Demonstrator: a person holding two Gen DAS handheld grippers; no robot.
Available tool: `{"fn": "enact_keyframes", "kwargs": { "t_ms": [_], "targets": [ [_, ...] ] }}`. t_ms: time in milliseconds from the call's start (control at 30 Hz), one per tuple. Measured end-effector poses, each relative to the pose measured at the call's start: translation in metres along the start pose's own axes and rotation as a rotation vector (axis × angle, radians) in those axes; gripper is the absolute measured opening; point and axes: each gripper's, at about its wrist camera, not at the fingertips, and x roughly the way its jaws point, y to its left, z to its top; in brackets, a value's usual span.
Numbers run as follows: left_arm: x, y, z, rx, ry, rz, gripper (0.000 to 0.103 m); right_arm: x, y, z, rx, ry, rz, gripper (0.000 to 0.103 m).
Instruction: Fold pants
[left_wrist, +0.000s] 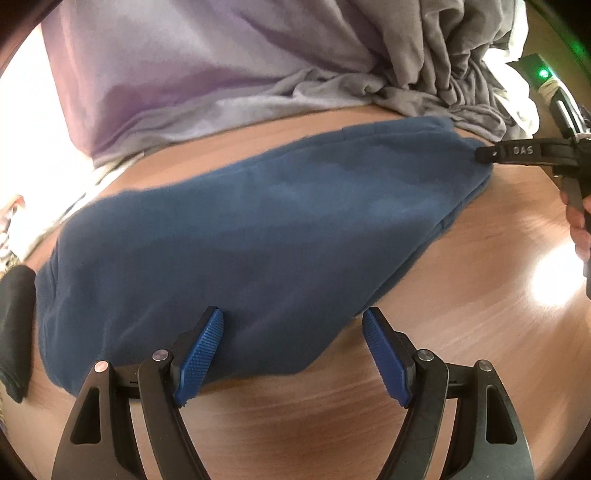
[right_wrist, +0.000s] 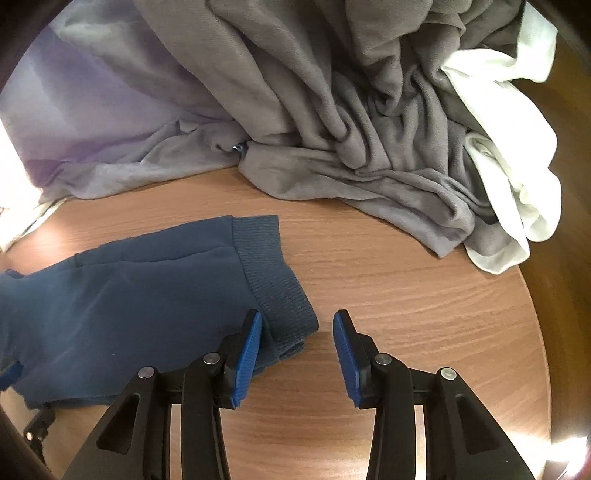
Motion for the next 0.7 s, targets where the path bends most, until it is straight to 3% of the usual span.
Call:
{"fn": "enact_keyframes", "kwargs": {
  "t_ms": [367, 500, 633, 700],
  "targets": [
    [-0.009, 0.001, -0.001, -0.02, 0.009, -0.054, 0.077, -0.012, -0.009, -0.012, 0.041, 0.025, -0.104, 0.04],
    [-0.031, 0.008, 0.001, -0.024, -0.045, -0.036, 0.077, -0.017, -0.013, -0.015, 0.056, 0.029, -0.147, 0.04],
    [-0.056, 0.029, 0.002, -0.032, -0.111, -0.013, 0.077, -0.049, -0.005, -0.019, 0.071, -0.058, -0.205, 0.043],
    [-0.067, 0.042, 0.003, -0.04, -0.136, -0.01, 0.077, -0.072, 0.003, -0.021, 0.093, -0.112, -0.184, 0.043]
  ]
}}
